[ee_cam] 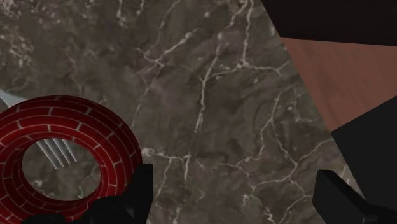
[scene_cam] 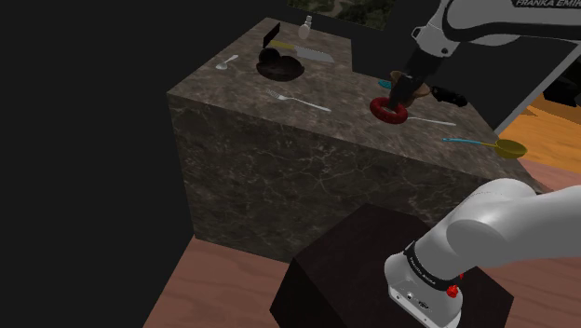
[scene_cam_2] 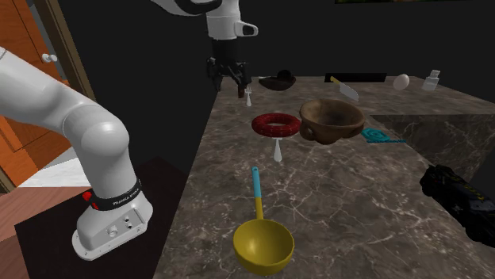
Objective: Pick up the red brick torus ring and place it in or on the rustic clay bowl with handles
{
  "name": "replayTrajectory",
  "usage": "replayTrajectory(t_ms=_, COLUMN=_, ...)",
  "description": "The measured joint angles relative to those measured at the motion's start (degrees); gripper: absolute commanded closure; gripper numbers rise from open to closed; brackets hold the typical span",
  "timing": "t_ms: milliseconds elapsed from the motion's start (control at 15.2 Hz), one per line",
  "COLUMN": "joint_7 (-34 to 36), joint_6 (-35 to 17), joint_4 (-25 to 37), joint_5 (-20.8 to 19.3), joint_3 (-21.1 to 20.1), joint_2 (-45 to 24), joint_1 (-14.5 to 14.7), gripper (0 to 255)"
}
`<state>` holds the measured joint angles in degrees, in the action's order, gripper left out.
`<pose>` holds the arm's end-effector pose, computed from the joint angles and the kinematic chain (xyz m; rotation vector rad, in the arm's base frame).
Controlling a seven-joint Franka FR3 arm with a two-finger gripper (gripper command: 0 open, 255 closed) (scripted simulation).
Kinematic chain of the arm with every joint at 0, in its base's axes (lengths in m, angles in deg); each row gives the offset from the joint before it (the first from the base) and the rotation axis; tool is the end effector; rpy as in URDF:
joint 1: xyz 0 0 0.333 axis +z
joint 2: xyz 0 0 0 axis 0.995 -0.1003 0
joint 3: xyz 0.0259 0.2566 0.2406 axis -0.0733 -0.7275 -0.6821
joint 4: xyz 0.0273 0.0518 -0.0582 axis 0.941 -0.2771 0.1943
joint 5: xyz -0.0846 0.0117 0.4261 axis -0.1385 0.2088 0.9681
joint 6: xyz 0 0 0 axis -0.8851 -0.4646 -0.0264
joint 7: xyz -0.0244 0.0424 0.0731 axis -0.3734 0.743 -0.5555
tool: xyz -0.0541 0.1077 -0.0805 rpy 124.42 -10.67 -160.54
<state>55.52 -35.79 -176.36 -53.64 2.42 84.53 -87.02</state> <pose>0.3564 -0.1617 0.5018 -3.1177 -0.1282 -0.1009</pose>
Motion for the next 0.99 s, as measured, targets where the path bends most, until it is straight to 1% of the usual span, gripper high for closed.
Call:
replayTrajectory(t_ms=198, joint_7=-3.56, joint_6=-5.49, joint_4=0.24, joint_5=-0.05, joint_3=3.92, joint_2=-4.10, joint_1=-0.01, gripper=0)
replayTrajectory(t_ms=330, joint_7=-5.99, joint_6=-8.18, joint_4=1.20, joint_5=0.40, joint_3=6.36, joint_2=-6.67, joint_1=0.17, gripper=0)
replayTrajectory(t_ms=462, joint_7=-9.40, joint_6=-11.77, joint_4=2.41, joint_5=1.35, joint_3=9.69, joint_2=-10.55, joint_1=0.61, gripper=0)
replayTrajectory(t_ms=594, joint_7=-11.94, joint_6=-14.23, joint_4=3.27, joint_5=2.38, joint_3=11.99, joint_2=-13.24, joint_1=1.01, gripper=0)
replayTrajectory(t_ms=990, joint_7=-13.18, joint_6=-19.54, joint_4=0.76, joint_5=3.30, joint_3=13.39, joint_2=-15.92, joint_1=1.61, gripper=0)
